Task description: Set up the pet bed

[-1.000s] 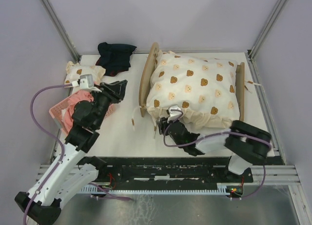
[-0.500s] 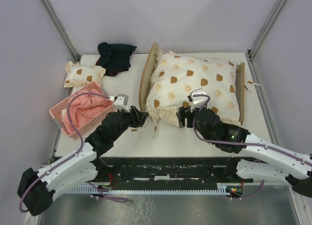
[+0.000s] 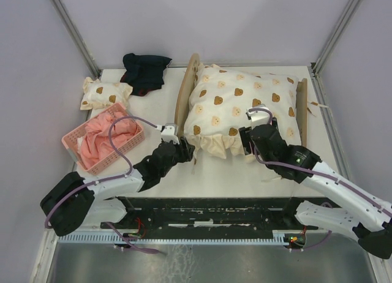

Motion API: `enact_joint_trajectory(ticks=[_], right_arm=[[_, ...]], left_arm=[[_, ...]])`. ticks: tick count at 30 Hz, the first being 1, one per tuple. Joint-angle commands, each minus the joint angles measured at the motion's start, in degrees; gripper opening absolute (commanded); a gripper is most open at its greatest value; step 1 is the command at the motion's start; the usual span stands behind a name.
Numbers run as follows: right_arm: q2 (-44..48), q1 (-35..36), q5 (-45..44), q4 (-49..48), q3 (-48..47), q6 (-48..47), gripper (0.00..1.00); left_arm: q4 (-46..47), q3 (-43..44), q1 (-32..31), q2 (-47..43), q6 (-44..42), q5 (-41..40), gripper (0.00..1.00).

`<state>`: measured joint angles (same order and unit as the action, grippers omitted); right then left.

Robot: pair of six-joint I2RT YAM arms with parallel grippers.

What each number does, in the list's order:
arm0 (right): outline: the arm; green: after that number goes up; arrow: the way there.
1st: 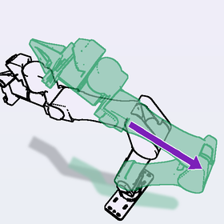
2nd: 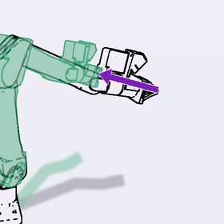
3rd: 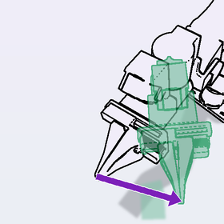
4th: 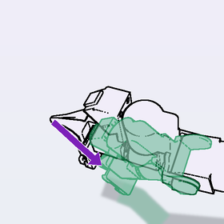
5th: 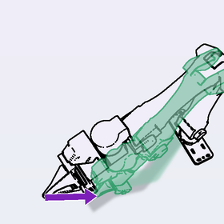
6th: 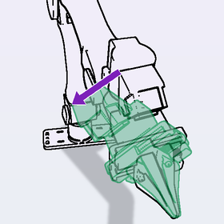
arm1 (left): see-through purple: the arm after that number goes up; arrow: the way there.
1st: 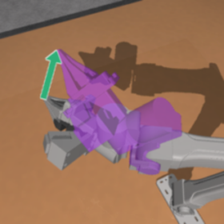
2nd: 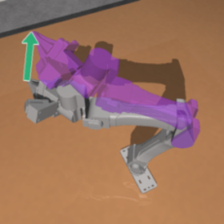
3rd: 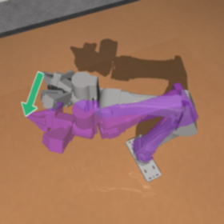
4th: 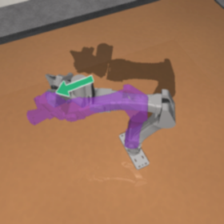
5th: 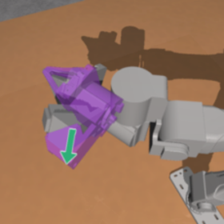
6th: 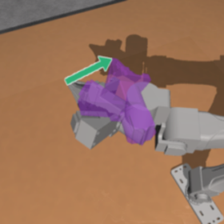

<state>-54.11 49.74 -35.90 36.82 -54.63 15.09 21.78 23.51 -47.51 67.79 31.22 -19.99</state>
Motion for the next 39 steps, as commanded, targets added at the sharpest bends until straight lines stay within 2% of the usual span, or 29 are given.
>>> enact_joint_trajectory(ticks=[1, 3, 6, 8, 11, 12, 18, 23, 28, 34, 39], right_arm=[[0.3, -1.3, 0.9, 0.9, 0.0, -0.2, 0.78], [0.4, -1.8, 1.5, 0.0, 1.5, 0.1, 0.78], [0.4, -2.8, 1.8, -1.9, 3.2, 0.3, 0.77], [0.1, -3.9, 1.9, -3.2, 4.2, 0.3, 0.76], [-0.6, -6.2, 1.0, -3.7, 5.0, 0.7, 0.74], [-0.7, -7.5, 0.7, -3.5, 5.4, 1.0, 0.73], [0.5, -14.1, 0.7, -2.5, 9.0, 3.6, 0.69], [2.3, -18.5, 0.7, -3.7, 12.6, 4.5, 0.65], [2.6, -23.9, -0.3, -2.8, 13.7, 5.5, 0.54], [4.9, -27.7, -6.1, -2.1, 15.0, 6.8, 0.42], [7.2, -28.1, -5.1, -1.1, 14.0, 6.8, 0.40]], left_arm=[[12.3, -0.4, -0.3, 2.9, -1.9, -5.4, 0.60], [14.2, 0.0, -0.3, 4.5, -2.3, -5.9, 0.59], [15.3, 0.6, -0.3, 6.4, -2.5, -6.3, 0.52], [15.4, 0.7, -0.3, 6.8, -2.8, -6.8, 0.40], [12.1, 1.2, -0.3, 5.7, -3.8, -9.8, 0.07], [10.6, 1.5, -0.3, 4.7, -4.8, -11.1, 0.03], [7.2, 1.5, -0.2, 0.7, -11.0, -18.6, 0.03], [6.8, 2.3, -0.2, 1.5, -13.1, -19.6, 0.03], [6.0, 3.7, -0.2, 1.4, -15.3, -20.9, 0.03], [5.2, 5.4, -0.2, 3.4, -17.3, -22.3, 0.03], [3.8, 7.4, -0.2, 4.7, -17.8, -22.1, 0.03]])
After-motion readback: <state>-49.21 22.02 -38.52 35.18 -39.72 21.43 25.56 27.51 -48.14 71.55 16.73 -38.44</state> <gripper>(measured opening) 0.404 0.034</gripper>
